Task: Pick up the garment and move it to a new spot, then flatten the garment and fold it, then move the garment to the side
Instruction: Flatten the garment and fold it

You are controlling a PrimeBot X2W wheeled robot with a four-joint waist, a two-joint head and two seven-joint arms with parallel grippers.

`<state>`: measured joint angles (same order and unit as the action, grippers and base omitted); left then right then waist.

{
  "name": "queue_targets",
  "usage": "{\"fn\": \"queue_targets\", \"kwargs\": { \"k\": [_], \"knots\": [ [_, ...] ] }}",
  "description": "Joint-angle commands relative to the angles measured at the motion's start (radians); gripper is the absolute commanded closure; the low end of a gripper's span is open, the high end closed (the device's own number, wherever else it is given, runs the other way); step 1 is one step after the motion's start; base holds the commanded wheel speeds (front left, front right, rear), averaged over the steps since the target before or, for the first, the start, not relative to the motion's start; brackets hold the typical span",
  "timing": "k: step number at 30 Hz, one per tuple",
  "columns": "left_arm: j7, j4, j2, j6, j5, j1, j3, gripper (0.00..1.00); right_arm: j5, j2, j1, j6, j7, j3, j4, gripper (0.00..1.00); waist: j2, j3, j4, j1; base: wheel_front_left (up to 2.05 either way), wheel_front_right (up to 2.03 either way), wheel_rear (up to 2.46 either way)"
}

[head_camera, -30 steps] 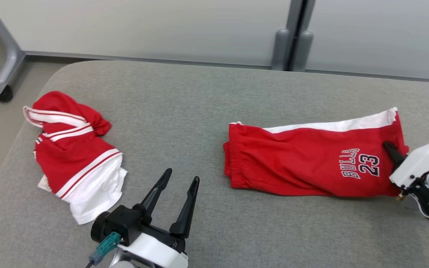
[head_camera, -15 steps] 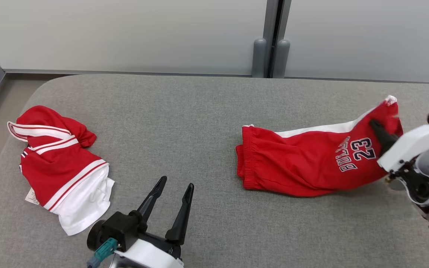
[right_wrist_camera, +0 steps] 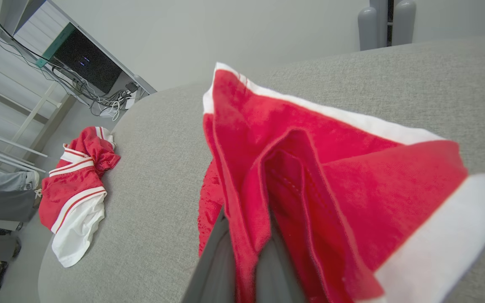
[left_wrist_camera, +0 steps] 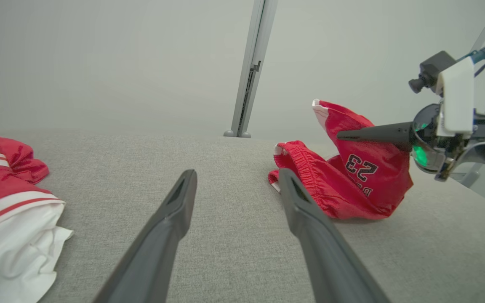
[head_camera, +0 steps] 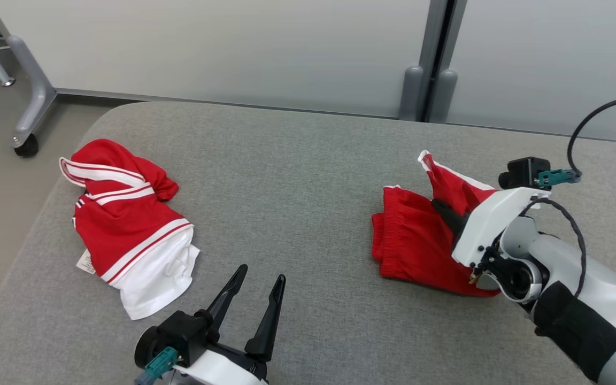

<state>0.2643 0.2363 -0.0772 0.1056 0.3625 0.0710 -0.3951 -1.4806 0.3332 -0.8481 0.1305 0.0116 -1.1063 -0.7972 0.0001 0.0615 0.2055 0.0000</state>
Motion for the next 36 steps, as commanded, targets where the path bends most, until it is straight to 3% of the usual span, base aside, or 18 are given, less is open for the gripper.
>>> {"fn": "queue_targets", "kwargs": {
  "k": [1,9,10,11,12,17,22,29,36],
  "knots": [
    [0.000,0.003,-0.001,0.004,0.004,0.008,0.001,0.00,0.006,-0.011,-0.011,0.001,0.007,-0.004,-0.015,1.00,-0.0001,0.001,0.020,0.0000,0.00,0.00,0.00],
    [0.000,0.017,0.007,0.006,0.007,0.006,0.001,0.00,0.006,-0.085,-0.015,0.001,0.037,-0.028,-0.087,1.00,-0.0001,0.000,0.059,0.0000,0.00,0.00,0.00],
    [0.000,0.019,0.008,0.006,0.008,0.004,0.002,0.00,0.007,-0.092,-0.016,0.001,0.038,-0.031,-0.093,0.87,-0.0001,-0.001,0.059,0.0000,0.00,0.00,0.00],
    [0.000,0.021,0.008,0.006,0.008,0.002,0.003,0.00,0.009,-0.098,-0.017,0.001,0.038,-0.033,-0.100,0.54,-0.0001,-0.002,0.058,0.0000,0.00,0.00,0.00],
    [0.000,0.023,0.008,0.006,0.008,0.000,0.004,0.00,0.008,-0.105,-0.018,0.001,0.036,-0.034,-0.104,0.00,-0.0001,-0.004,0.055,0.0000,0.00,0.00,0.00],
    [0.000,0.030,0.009,0.006,0.008,-0.005,0.011,0.00,0.000,-0.122,-0.002,0.001,0.019,-0.036,-0.076,0.00,-0.0001,-0.018,0.030,0.0000,0.00,0.00,0.00],
    [0.000,0.033,0.007,0.004,0.006,-0.019,0.018,0.00,-0.008,-0.086,0.013,0.001,-0.003,-0.032,0.027,0.00,-0.0001,-0.040,-0.007,0.0000,0.00,0.00,0.00],
    [0.000,0.017,0.007,-0.002,0.001,-0.041,0.033,0.00,0.004,0.041,0.044,0.001,-0.112,0.010,0.217,0.00,-0.0001,-0.063,-0.060,0.0000,0.00,0.00,0.00],
    [0.000,-0.005,0.008,0.002,-0.007,-0.045,0.039,0.00,0.071,0.140,0.076,0.001,-0.209,0.017,0.190,0.00,-0.0001,-0.056,-0.080,0.0000,0.00,0.00,0.00]
  ]
}}
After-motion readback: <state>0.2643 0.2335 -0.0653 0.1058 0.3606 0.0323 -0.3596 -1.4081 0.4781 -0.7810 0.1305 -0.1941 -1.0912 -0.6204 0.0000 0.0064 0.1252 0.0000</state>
